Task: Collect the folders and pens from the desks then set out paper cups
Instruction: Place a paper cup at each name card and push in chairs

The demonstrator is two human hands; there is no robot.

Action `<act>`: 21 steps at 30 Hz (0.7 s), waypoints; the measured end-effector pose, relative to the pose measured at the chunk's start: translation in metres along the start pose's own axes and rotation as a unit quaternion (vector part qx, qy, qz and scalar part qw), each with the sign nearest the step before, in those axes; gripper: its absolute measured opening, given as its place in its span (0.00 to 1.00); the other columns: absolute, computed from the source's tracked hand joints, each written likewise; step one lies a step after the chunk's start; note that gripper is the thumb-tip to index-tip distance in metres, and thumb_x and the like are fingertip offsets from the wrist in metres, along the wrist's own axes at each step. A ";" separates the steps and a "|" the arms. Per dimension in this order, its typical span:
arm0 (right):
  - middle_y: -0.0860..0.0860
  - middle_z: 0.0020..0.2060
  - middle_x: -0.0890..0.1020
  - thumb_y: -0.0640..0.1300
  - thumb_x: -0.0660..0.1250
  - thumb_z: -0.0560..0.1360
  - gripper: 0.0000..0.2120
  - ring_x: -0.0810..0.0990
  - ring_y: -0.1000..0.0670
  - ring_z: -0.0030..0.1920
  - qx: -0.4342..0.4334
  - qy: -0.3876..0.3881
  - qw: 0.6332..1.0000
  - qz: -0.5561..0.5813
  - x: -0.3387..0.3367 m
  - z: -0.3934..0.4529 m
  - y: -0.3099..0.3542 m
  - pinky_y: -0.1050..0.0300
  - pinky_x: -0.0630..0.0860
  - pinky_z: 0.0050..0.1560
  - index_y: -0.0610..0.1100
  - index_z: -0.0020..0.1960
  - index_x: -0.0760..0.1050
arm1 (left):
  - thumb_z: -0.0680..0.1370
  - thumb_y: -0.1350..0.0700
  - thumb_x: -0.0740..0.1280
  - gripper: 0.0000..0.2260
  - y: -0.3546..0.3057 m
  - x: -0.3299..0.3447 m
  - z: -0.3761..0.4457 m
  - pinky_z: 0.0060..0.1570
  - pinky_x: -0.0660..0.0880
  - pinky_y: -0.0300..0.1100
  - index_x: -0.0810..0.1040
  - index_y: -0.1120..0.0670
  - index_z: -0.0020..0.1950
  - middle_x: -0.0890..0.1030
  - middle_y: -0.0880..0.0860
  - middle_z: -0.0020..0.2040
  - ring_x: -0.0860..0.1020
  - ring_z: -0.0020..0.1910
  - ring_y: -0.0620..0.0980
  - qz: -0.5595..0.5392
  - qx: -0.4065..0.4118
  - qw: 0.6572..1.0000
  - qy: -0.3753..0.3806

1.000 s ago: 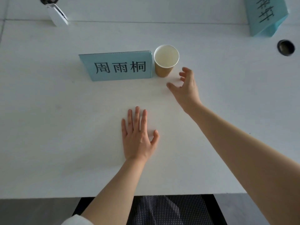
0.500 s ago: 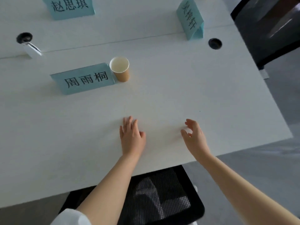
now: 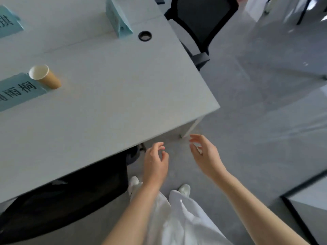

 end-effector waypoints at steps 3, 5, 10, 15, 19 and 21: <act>0.53 0.52 0.80 0.39 0.63 0.77 0.13 0.80 0.51 0.57 0.006 -0.038 0.999 0.016 -0.045 -0.008 -0.018 0.49 0.76 0.60 0.45 0.61 0.73 | 0.78 0.61 0.63 0.13 -0.038 0.029 -0.005 0.56 0.67 0.36 0.76 0.54 0.61 0.81 0.48 0.52 0.75 0.56 0.49 0.008 0.039 0.999 0.023; 0.54 0.50 0.80 0.39 0.63 0.78 0.12 0.80 0.52 0.56 0.026 -0.053 0.998 0.030 -0.070 -0.007 -0.029 0.49 0.76 0.59 0.45 0.61 0.73 | 0.78 0.60 0.63 0.13 -0.061 0.043 -0.001 0.56 0.68 0.38 0.76 0.52 0.61 0.81 0.47 0.52 0.75 0.56 0.46 0.016 0.059 0.998 0.032; 0.55 0.50 0.79 0.38 0.62 0.78 0.11 0.80 0.52 0.55 0.039 -0.039 0.998 0.042 -0.110 0.023 -0.044 0.48 0.76 0.59 0.43 0.60 0.74 | 0.78 0.58 0.62 0.11 -0.092 0.064 0.029 0.55 0.73 0.45 0.77 0.51 0.59 0.81 0.47 0.49 0.76 0.51 0.49 0.016 0.058 0.998 0.029; 0.54 0.54 0.79 0.39 0.60 0.79 0.10 0.78 0.53 0.58 0.017 0.010 0.999 0.032 -0.153 0.094 -0.042 0.52 0.75 0.61 0.44 0.59 0.73 | 0.79 0.57 0.61 0.10 -0.119 0.089 0.077 0.55 0.75 0.46 0.77 0.52 0.59 0.82 0.50 0.49 0.77 0.50 0.50 0.003 0.003 1.000 -0.014; 0.51 0.54 0.80 0.39 0.60 0.79 0.09 0.78 0.50 0.58 -0.012 0.056 0.998 0.003 -0.188 0.169 -0.027 0.53 0.74 0.60 0.42 0.58 0.73 | 0.79 0.57 0.61 0.11 -0.157 0.111 0.126 0.53 0.75 0.45 0.76 0.53 0.60 0.82 0.51 0.48 0.78 0.49 0.51 -0.007 -0.022 0.999 -0.023; 0.51 0.53 0.80 0.39 0.60 0.79 0.10 0.78 0.49 0.57 -0.029 0.078 0.996 -0.017 -0.203 0.201 -0.020 0.54 0.74 0.60 0.41 0.59 0.73 | 0.79 0.57 0.60 0.11 -0.179 0.119 0.149 0.53 0.75 0.45 0.77 0.54 0.60 0.83 0.51 0.48 0.78 0.50 0.51 -0.007 -0.032 0.999 -0.024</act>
Point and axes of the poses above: each hand's wrist, its own z-axis towards the middle knuckle, its own x-axis out of the palm, y = z × x, the point moved 3 cm from there along z, towards the middle knuckle
